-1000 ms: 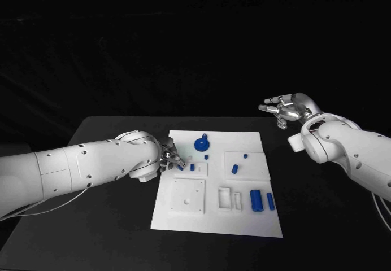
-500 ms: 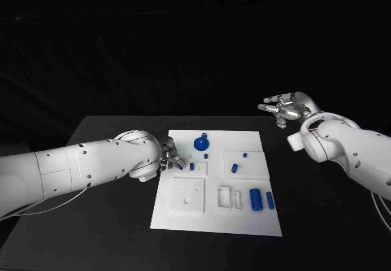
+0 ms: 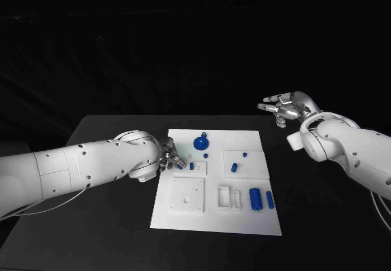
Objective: Assemble the parts on the task board
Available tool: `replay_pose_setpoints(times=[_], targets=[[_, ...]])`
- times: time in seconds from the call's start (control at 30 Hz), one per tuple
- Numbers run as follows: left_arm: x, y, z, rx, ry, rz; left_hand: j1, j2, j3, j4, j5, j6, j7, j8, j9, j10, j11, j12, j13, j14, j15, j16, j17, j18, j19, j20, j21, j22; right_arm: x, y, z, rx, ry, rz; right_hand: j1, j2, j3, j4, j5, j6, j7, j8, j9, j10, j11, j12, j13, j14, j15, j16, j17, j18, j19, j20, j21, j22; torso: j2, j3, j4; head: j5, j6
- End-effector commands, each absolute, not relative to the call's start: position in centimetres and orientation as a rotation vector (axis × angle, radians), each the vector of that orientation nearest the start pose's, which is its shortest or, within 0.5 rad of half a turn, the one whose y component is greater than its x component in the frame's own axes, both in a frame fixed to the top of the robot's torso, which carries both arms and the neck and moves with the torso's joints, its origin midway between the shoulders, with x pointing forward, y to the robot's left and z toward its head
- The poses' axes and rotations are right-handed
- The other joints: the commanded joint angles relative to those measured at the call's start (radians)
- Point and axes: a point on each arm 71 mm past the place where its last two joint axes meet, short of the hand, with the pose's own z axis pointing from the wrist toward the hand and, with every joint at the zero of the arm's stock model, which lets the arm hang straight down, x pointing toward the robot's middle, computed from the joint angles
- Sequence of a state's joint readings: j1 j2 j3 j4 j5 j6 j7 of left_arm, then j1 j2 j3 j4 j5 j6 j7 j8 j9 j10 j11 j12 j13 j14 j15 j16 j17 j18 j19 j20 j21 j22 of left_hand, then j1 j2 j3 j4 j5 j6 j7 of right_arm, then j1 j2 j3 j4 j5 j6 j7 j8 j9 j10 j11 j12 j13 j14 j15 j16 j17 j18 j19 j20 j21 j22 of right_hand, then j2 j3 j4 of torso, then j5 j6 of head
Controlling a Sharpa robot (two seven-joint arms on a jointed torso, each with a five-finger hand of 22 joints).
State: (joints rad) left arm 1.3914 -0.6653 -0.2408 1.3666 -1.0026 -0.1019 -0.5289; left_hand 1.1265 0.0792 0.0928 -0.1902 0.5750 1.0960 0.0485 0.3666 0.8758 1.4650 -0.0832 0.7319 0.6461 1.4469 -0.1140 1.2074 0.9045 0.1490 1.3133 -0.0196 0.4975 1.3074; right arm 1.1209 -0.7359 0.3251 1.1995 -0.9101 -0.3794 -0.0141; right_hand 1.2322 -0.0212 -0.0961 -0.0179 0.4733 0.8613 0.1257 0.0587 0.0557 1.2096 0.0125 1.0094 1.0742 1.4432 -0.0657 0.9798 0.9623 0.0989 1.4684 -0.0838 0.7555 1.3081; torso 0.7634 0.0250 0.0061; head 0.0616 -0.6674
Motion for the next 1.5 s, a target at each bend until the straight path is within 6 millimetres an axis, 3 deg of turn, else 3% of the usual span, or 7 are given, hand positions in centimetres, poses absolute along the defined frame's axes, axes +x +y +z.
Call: replay_pose_setpoints(times=[0.03, 0.33, 0.43, 0.67, 1.13, 1.27, 1.5], targets=[[51.7, 18.3, -20.4, -0.235, 2.164, -0.337, 0.009, 0.002, -0.002, 0.005, -0.009, 0.101, -0.095, 0.006, 0.005, 0.044, -0.006, 0.003, -0.002, 0.002, 0.001, 0.003, -0.001, 0.011, 0.000, 0.006, 0.006, 0.018, 56.5, -27.3, -12.5, 0.637, 1.403, 0.880, -0.008, 0.003, 0.003, 0.004, 0.005, -0.007, 0.000, -0.002, 0.001, -0.007, 0.000, 0.000, 0.000, 0.002, 0.002, -0.002, -0.001, 0.018, 0.054, 0.002, 0.000, 0.027, 0.000, -0.0003, 0.0000, 0.001, -0.001], [51.8, 18.4, -20.4, -0.240, 2.157, -0.336, 0.014, 0.005, -0.029, 0.033, -0.086, 0.102, -0.097, 0.007, 0.008, 0.044, -0.006, 0.006, -0.006, 0.002, 0.001, 0.002, -0.004, 0.014, 0.000, 0.009, 0.006, 0.017, 56.5, -27.2, -12.5, 0.636, 1.403, 0.881, -0.009, 0.003, 0.003, 0.005, 0.006, -0.008, 0.000, -0.003, 0.001, -0.007, 0.000, 0.000, 0.001, 0.002, 0.002, -0.003, -0.002, 0.018, 0.054, 0.002, 0.002, 0.027, 0.000, 0.0012, -0.0010, -0.001, -0.001], [51.9, 18.4, -20.4, -0.241, 2.157, -0.334, 0.014, -0.005, -0.073, 0.079, -0.169, 0.104, -0.101, 0.004, 0.005, 0.044, -0.007, 0.007, -0.008, 0.002, 0.000, 0.000, -0.008, 0.010, 0.001, 0.004, 0.004, 0.016, 56.5, -27.3, -12.5, 0.637, 1.402, 0.880, -0.009, 0.003, 0.003, 0.006, 0.006, -0.008, 0.000, -0.003, 0.001, -0.007, 0.000, 0.000, 0.001, 0.002, 0.002, -0.003, -0.001, 0.018, 0.054, 0.002, 0.001, 0.027, 0.000, 0.0011, -0.0013, -0.002, -0.002], [52.0, 18.6, -20.4, -0.250, 2.155, -0.324, 0.022, -0.028, -0.130, 0.152, -0.242, 0.103, -0.100, 0.001, 0.002, 0.044, -0.007, 0.004, -0.011, 0.000, 0.000, -0.006, -0.017, -0.006, 0.002, -0.011, -0.004, 0.016, 56.5, -27.3, -12.5, 0.637, 1.401, 0.879, -0.010, 0.003, 0.002, 0.008, 0.006, -0.009, 0.000, -0.002, 0.001, -0.007, 0.000, 0.000, 0.000, 0.002, 0.002, -0.003, -0.001, 0.018, 0.054, 0.002, 0.001, 0.027, 0.000, 0.0011, -0.0003, -0.003, -0.001], [52.3, 19.4, -20.3, -0.282, 2.123, -0.313, 0.033, -0.092, -0.123, 0.262, -0.266, 0.099, -0.096, -0.004, -0.011, 0.044, -0.005, -0.004, -0.013, -0.001, -0.001, -0.018, -0.028, -0.035, 0.007, -0.037, -0.021, 0.017, 56.5, -27.4, -12.5, 0.638, 1.399, 0.878, -0.010, 0.003, 0.002, 0.008, 0.006, -0.009, 0.000, -0.002, 0.001, -0.007, 0.000, 0.000, 0.000, 0.002, 0.002, -0.003, -0.001, 0.018, 0.054, 0.002, 0.001, 0.027, 0.000, -0.0007, 0.0000, -0.006, 0.001], [52.3, 19.6, -20.2, -0.290, 2.115, -0.315, 0.026, -0.119, -0.109, 0.294, -0.325, 0.100, -0.095, -0.003, -0.011, 0.044, -0.004, -0.006, -0.013, -0.003, -0.001, -0.024, -0.034, -0.038, 0.007, -0.041, -0.025, 0.016, 56.5, -27.4, -12.5, 0.638, 1.399, 0.877, -0.010, 0.003, 0.002, 0.008, 0.006, -0.009, 0.000, -0.002, 0.001, -0.007, 0.000, 0.000, 0.000, 0.002, 0.002, -0.003, -0.001, 0.018, 0.054, 0.002, 0.001, 0.027, 0.000, -0.0007, -0.0003, -0.006, 0.001], [52.2, 19.8, -20.1, -0.310, 2.104, -0.335, 0.025, -0.248, -0.056, 0.477, -0.455, 0.107, -0.088, -0.001, -0.010, 0.043, -0.001, -0.019, -0.015, -0.007, -0.001, -0.041, -0.052, -0.052, 0.008, -0.053, -0.040, 0.015, 56.5, -27.4, -12.6, 0.640, 1.400, 0.876, -0.010, 0.003, 0.002, 0.008, 0.006, -0.009, 0.000, -0.002, 0.001, -0.007, 0.000, 0.000, 0.000, 0.002, 0.002, -0.003, -0.001, 0.018, 0.054, 0.002, 0.001, 0.027, 0.000, -0.0017, 0.0003, -0.008, 0.003]])
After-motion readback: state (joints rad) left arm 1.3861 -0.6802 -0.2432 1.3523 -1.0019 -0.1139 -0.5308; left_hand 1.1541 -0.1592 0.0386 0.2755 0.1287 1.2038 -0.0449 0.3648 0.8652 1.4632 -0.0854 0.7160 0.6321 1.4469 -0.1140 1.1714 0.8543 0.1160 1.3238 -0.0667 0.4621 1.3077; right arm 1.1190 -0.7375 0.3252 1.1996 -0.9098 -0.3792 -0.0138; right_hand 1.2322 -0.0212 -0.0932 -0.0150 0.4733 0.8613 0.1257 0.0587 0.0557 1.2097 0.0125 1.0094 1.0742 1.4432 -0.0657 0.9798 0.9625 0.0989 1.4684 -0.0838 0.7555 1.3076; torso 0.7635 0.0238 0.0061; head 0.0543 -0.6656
